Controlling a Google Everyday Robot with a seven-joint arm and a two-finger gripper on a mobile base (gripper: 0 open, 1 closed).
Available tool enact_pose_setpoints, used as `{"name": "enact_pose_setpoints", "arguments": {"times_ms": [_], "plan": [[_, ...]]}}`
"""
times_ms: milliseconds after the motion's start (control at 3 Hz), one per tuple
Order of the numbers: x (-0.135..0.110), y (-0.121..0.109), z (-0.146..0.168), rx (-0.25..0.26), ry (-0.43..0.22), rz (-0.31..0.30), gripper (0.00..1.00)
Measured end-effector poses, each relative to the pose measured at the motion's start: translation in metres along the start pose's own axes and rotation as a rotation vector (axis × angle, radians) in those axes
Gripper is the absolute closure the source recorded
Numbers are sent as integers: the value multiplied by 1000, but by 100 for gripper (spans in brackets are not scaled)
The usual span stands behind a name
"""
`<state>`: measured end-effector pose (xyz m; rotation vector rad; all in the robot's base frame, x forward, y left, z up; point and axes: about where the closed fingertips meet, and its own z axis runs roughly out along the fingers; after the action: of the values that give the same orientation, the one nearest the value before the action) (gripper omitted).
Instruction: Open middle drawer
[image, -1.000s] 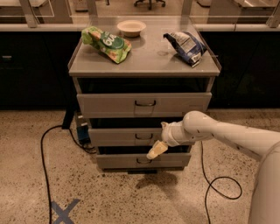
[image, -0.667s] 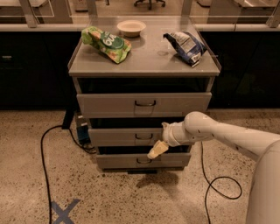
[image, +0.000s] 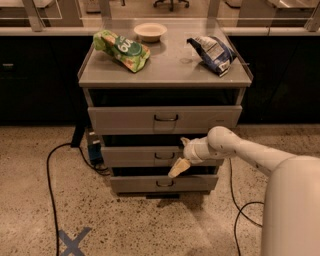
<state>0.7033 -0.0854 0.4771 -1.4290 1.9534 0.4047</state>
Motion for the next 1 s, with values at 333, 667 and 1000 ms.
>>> {"name": "enact_pose_setpoints", "arguments": {"times_ms": [333,667,1000], "plan": [[7,-13,21,-18,10,-36,0],[16,-18,36,-41,66,-58,0],[30,-9,48,-88,143,-63,0]]}}
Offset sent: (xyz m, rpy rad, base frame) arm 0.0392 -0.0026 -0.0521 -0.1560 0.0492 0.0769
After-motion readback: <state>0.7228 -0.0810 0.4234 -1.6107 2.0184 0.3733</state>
